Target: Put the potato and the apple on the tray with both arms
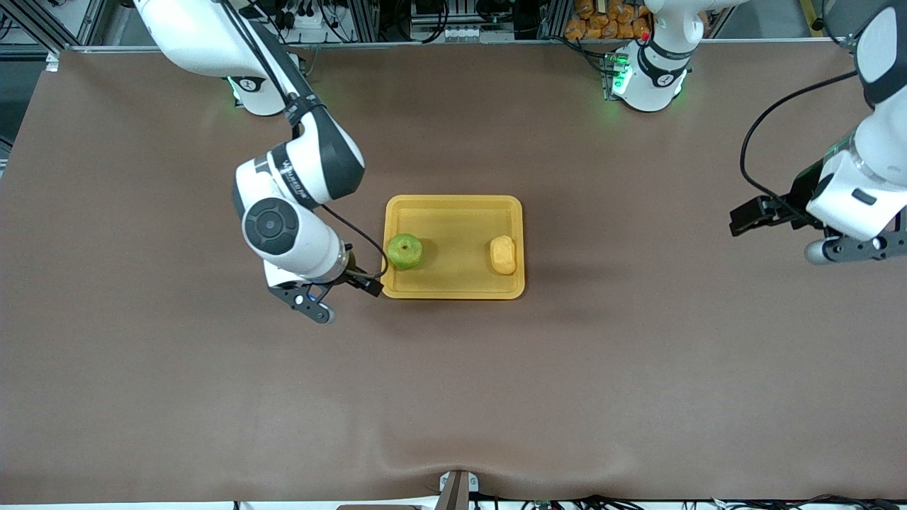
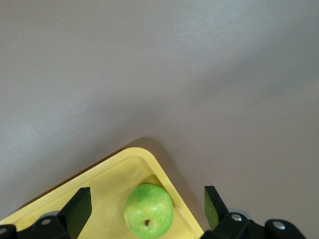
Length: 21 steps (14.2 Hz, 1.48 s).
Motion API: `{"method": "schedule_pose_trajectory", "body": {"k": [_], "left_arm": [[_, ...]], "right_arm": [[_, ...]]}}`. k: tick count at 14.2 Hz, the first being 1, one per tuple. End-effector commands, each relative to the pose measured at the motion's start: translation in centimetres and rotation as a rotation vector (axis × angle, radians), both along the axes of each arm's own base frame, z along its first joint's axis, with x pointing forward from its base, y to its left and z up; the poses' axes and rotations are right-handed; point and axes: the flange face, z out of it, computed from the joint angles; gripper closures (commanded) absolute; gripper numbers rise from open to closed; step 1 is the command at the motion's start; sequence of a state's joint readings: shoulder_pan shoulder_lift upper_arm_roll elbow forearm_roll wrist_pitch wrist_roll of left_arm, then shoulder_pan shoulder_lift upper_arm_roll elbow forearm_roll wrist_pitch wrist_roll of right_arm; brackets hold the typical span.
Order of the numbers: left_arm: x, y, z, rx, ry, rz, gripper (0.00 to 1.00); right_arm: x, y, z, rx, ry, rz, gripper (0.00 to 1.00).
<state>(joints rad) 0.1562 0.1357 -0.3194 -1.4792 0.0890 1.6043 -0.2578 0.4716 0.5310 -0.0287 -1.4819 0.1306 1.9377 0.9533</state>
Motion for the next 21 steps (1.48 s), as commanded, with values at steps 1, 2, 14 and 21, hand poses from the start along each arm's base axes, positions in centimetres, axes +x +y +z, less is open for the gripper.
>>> {"method": "schedule_pose_trajectory", "body": {"k": [1,2,14,21], "left_arm": [[-1.5,0.0,1.1,0.001,0.012,-0.015,0.00],[-1.7,0.0,1.5,0.002,0.008,-0.015,0.00],[-5.1,0.2,4.8,0.030,0.019,-0.027,0.00],[-7.3,0.0,4.9,0.044,0.058,-0.050,0.00]], "right_arm": [[1.1,-2.2,1.9,0.006,-0.001,-0.028,0.00],[1.7,-3.5,2.8,0.006,0.000,-0.047,0.00],[3.3,-15.8,12.0,0.018,0.025,0.038,0.00],[2.0,-20.8,16.8,-0.023,-0.004,0.157,0.00]]}}
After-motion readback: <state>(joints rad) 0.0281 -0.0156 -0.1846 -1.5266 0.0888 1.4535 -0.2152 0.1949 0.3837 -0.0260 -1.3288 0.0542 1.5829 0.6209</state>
